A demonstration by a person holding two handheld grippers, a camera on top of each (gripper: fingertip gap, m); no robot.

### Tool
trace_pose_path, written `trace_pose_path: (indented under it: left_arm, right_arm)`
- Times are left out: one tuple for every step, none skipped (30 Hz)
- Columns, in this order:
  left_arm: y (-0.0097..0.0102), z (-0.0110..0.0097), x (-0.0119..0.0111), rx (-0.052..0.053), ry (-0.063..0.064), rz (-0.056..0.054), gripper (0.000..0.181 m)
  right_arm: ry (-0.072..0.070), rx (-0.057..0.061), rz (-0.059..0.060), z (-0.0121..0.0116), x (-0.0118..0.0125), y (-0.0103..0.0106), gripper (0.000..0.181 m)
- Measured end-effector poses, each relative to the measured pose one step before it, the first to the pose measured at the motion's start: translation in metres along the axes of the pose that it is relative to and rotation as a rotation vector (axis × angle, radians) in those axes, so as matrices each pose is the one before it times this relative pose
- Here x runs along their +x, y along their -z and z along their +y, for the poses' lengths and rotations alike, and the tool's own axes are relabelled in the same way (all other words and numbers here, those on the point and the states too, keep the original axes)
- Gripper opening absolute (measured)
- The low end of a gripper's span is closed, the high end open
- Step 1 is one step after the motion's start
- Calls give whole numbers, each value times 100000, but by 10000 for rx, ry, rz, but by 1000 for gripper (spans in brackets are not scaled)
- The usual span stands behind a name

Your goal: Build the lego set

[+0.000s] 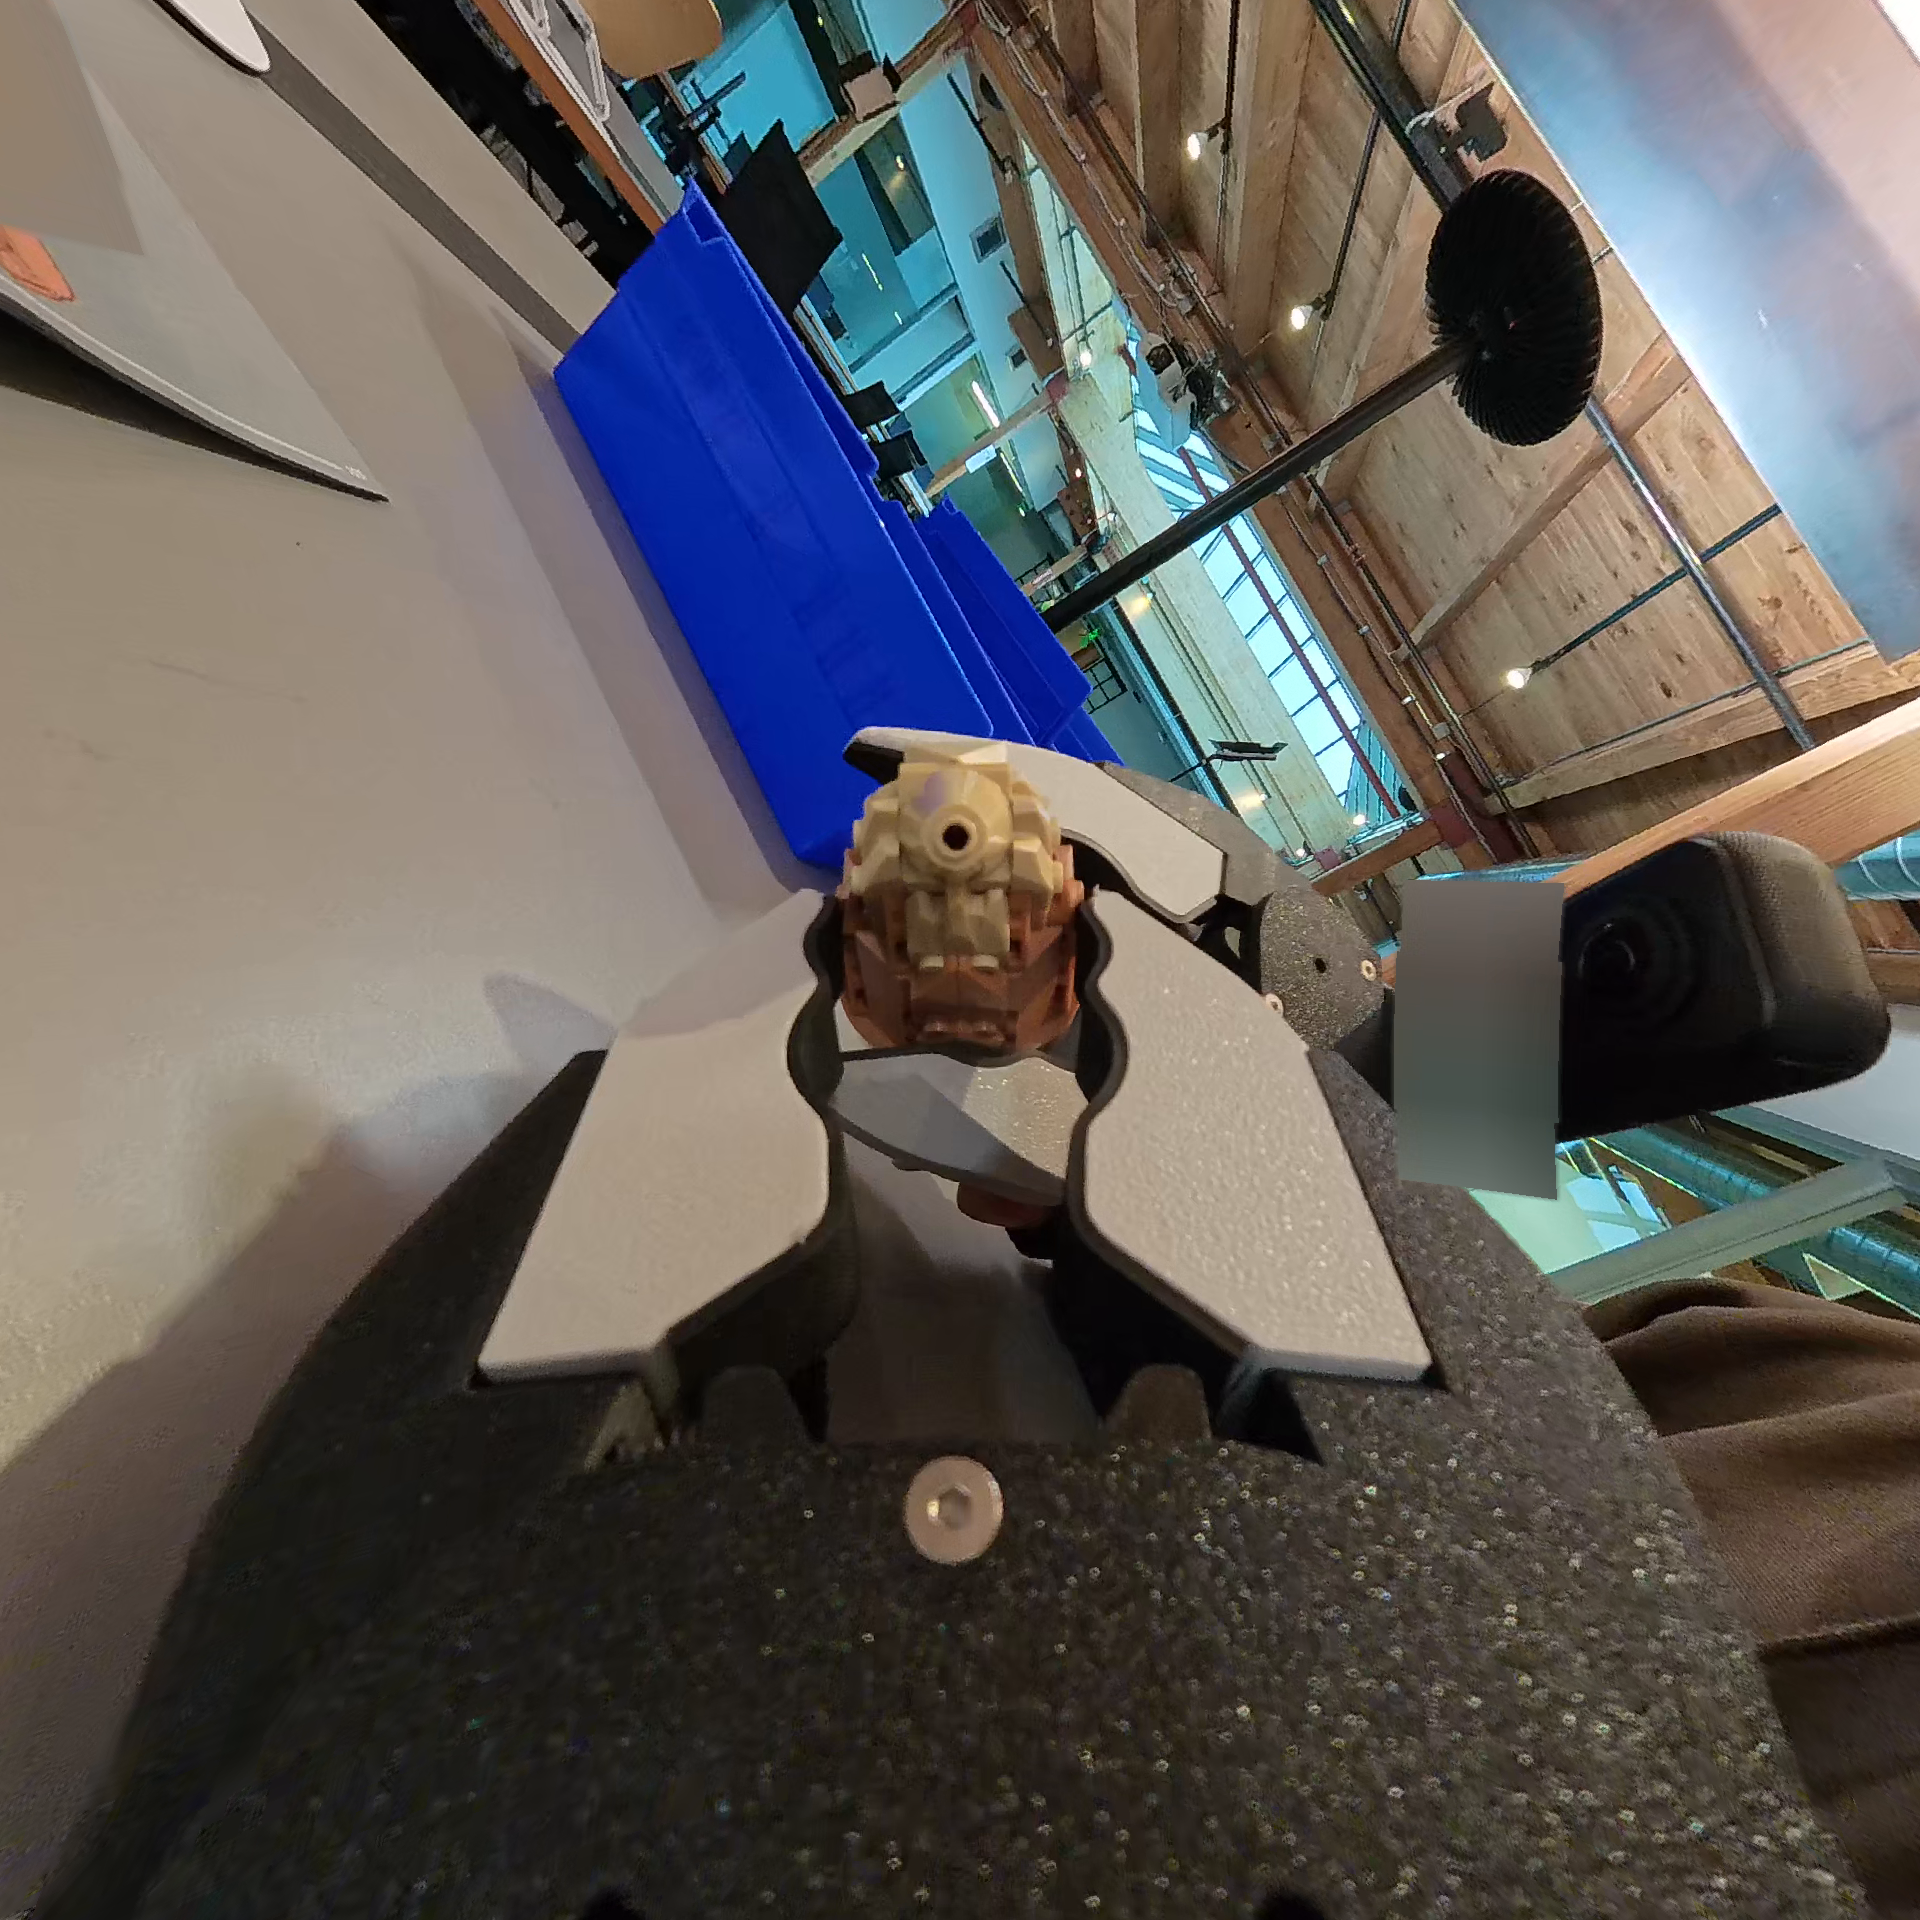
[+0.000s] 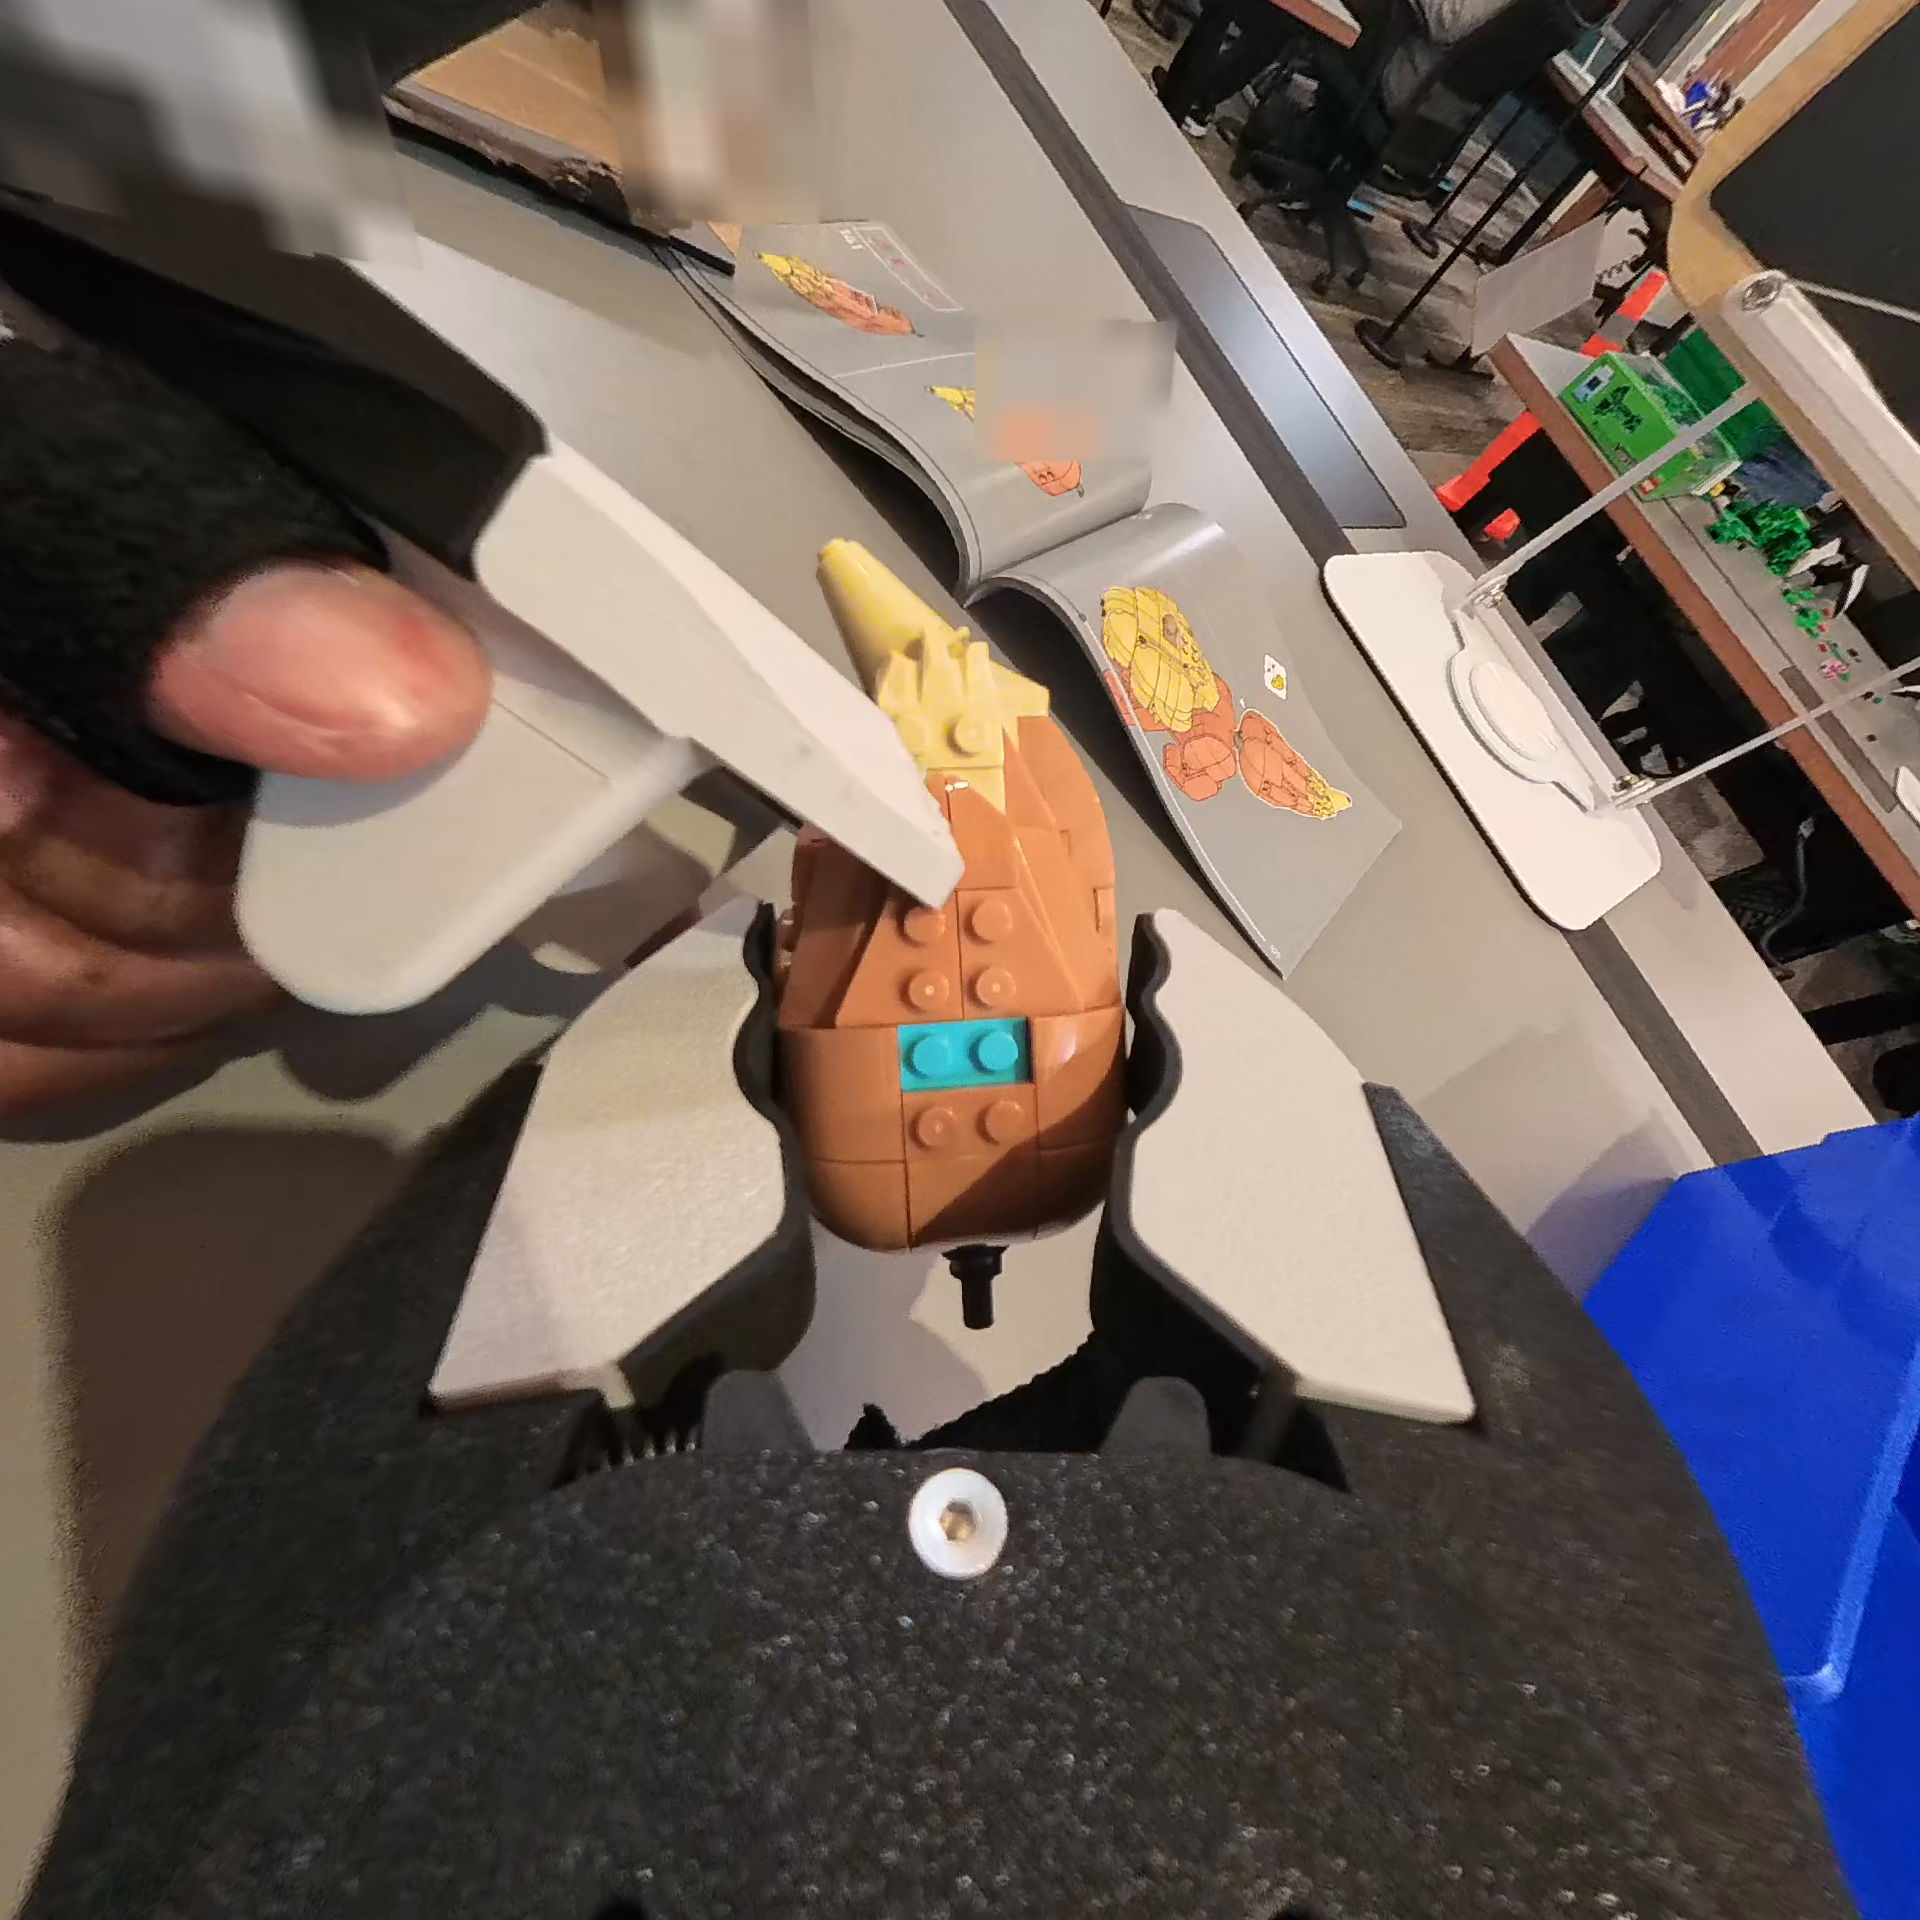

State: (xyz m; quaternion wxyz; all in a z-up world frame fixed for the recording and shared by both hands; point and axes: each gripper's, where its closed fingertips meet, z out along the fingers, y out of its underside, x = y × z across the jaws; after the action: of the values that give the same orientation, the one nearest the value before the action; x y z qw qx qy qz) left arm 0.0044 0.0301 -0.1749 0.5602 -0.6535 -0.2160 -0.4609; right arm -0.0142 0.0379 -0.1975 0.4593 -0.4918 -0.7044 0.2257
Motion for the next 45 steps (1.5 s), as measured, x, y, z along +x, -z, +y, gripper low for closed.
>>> trace_pose_path:
  left_arm:
    - [21, -11, 4, 25, 15, 1, 43]
    - [15, -11, 28, 36, 1, 11, 43]
    - [10, 0, 0, 37, 0, -7, 43]
    - [-2, -11, -1, 33, 57, -3, 43]
    - [-7, 11, -19, -2, 15, -8, 42]
    - [-6, 17, -24, -17, -14, -7, 42]
    - [-6, 17, -14, -9, -9, -7, 42]
    - [3, 14, 8, -19, 12, 24, 42]
    - [2, 1, -1, -3, 7, 24, 42]
    - [2, 0, -39, 45, 42, -28, 42]
    - [-8, 15, -51, 16, 36, -13, 42]
    - [-5, 29, -56, -25, 18, 4, 42]
    - [-7, 41, -77, -12, 28, -31, 42]
    - [-1, 23, -65, -2, 13, -12, 42]
    - [-13, 16, -45, 9, -2, 7, 42]
    - [-10, 10, -54, 3, 28, 0, 42]
    - [-8, 24, -62, -22, 22, -2, 42]
    - [-25, -2, -63, 10, 19, -1, 42]
    - [-21, 6, -57, 32, -32, -12, 42]
    - [-43, 47, -117, -9, -90, -63, 42]
    - [-54, 27, -179, -28, -3, -75, 43]
    - [-74, -4, -127, -24, 176, 6, 43]
    - [-79, 13, -166, -84, 187, 4, 43]
    - [-55, 45, -117, -150, 93, -11, 44]
    - [10, 41, -117, -130, -9, -73, 57]
    - [117, 37, -125, -93, -75, -100, 64]
    - [232, 7, -44, -57, -101, -38, 68]
    - [319, -49, -93, -5, -103, -87, 71]
    - [367, -73, -20, -9, -166, -25, 72]
    - [421, -85, -11, -21, -207, -18, 73]
    - [453, -149, -120, 5, -246, -93, 75]
    - [443, -164, -122, 0, -299, -97, 75]
    - [420, -128, -51, -49, -350, -54, 75]
    - [385, -129, -46, -58, -389, -70, 75]
    - [383, -202, -90, 7, -413, -107, 75]
    - [347, -206, -75, 36, -433, -89, 75]
    - [298, -147, -108, -22, -430, -93, 75]
    - [254, -98, -187, -59, -422, -133, 74]
    - [230, -111, -162, -44, -443, -100, 74]
    - [219, -91, -139, -49, -433, -82, 74]
    - [183, -36, -211, -86, -383, -117, 73]
    - [188, -7, -278, -98, -358, -147, 73]
    - [185, 27, -280, -105, -363, -153, 73]
    - [167, 30, -229, -87, -349, -112, 73]
    - [170, -12, -101, -28, -289, -36, 73]
  right_arm:
    - [39, -1, 32, -13, -2, 1, 65]
    - [26, 9, 24, -36, 8, 14, 65]
    - [-6, -4, -5, -26, -6, 10, 65]
    - [4, 8, 10, -14, -3, 6, 65]
    - [18, -17, 12, 20, 4, -12, 65]
    - [27, -14, 15, 31, -5, -13, 65]
    - [30, -9, 13, 19, 11, 0, 65]
    - [32, -6, 23, 6, -2, 11, 65]
    - [62, -16, 52, 17, 23, 5, 65]
    - [5, -13, 4, 13, -7, -25, 65]
    - [-36, -6, -44, 29, -19, -23, 65]
    - [49, -35, 24, 74, -2, -33, 65]
    - [-2, -28, 0, 69, -29, -48, 65]
    - [-37, -7, -45, 40, -39, -31, 65]
    - [41, -34, 13, 61, 5, -36, 65]
    - [-10, -14, -13, 32, -13, -20, 65]
    - [-79, 3, -72, 30, -37, -32, 65]
    - [13, -28, 7, 66, 15, -55, 65]
    - [22, -42, 22, 84, 15, -61, 65]
    - [-89, -72, -91, 152, -43, -84, 65]
    - [-243, -49, -202, 155, -74, -129, 65]
    - [-320, 21, -236, 83, -74, -118, 65]
    - [-256, 0, -234, 97, -32, -105, 65]
    - [-243, -46, -240, 143, -7, -94, 65]
    - [-279, -8, -260, 116, 12, -75, 65]
    - [-301, -9, -278, 135, 40, -58, 65]
    - [-273, -76, -276, 244, 77, -66, 65]
    - [-186, -129, -214, 313, 151, -74, 65]
    - [-96, -77, -132, 224, 216, -55, 65]
    - [-7, -141, -177, 262, 116, -96, 65]
    - [40, -239, -243, 350, -50, -154, 65]
    - [26, -224, -171, 329, -9, -192, 65]
    - [65, -194, -113, 302, -8, -218, 65]
    - [96, -237, -157, 368, -138, -256, 65]
    - [41, -216, -141, 341, -134, -264, 65]
    - [6, -138, -106, 237, -117, -259, 65]
    - [7, -107, -130, 202, -162, -241, 65]
    - [-19, -143, -119, 254, -150, -249, 65]
    - [-23, -139, -49, 267, -55, -246, 65]
    - [-7, -139, -38, 272, -51, -236, 65]
    - [-28, -149, -62, 299, -80, -229, 66]
    - [-52, -117, -51, 243, -75, -209, 66]
    - [-38, 2, -42, 63, -61, -117, 66]
    - [-54, 75, -50, -72, -75, -7, 66]
    - [-42, 10, -3, 17, -2, 4, 66]
